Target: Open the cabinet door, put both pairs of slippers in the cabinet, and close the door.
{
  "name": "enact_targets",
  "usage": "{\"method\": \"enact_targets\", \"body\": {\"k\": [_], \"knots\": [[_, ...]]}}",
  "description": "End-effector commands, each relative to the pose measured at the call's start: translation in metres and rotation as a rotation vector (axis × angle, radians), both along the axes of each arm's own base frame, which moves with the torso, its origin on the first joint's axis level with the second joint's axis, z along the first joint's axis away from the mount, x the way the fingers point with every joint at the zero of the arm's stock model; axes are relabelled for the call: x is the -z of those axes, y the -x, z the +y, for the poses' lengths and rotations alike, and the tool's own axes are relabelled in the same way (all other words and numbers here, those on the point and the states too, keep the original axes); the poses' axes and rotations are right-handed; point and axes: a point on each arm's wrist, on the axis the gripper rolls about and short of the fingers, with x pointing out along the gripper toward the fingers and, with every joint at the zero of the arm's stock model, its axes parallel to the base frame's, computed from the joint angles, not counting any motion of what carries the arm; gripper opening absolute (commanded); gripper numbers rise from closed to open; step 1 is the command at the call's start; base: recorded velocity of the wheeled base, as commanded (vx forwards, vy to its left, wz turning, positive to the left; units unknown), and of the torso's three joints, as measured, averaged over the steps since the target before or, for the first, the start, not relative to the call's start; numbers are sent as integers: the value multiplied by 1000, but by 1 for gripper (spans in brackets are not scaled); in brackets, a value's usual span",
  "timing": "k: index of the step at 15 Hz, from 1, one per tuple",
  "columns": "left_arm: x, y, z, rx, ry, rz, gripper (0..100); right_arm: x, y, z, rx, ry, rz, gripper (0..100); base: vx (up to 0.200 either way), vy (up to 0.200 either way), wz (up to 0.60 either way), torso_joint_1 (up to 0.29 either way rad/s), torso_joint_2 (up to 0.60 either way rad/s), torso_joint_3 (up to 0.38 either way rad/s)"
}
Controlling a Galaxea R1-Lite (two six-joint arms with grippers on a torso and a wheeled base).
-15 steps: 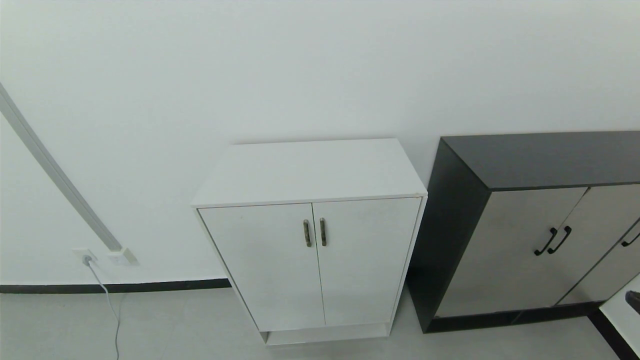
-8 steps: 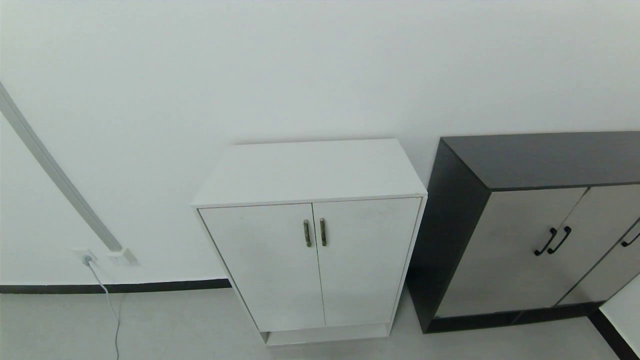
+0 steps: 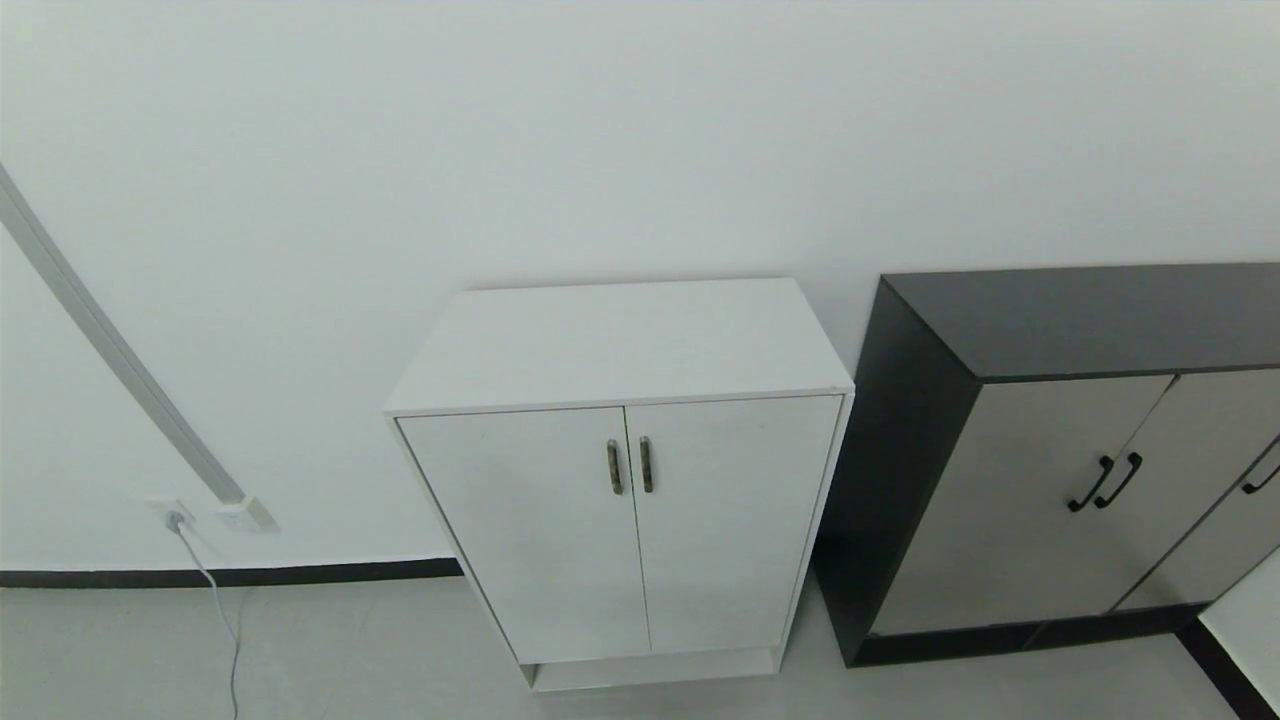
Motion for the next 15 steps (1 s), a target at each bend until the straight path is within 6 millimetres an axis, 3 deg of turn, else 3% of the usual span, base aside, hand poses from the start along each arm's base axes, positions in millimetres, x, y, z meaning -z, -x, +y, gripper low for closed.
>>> {"method": "enact_targets", "body": {"k": [1, 8, 15], "knots": [[0, 0, 0, -1, 0, 0, 0, 2, 5, -1, -9, 8, -31, 0, 0, 0, 0, 0, 0, 0], [0, 0, 0, -1, 0, -2, 0, 1, 18, -2, 121, 1, -201, 0, 0, 0, 0, 0, 0, 0], [0, 0, 0, -1, 2, 0, 0, 5, 35, -2, 143, -21, -416, 0, 0, 0, 0, 0, 0, 0]]}}
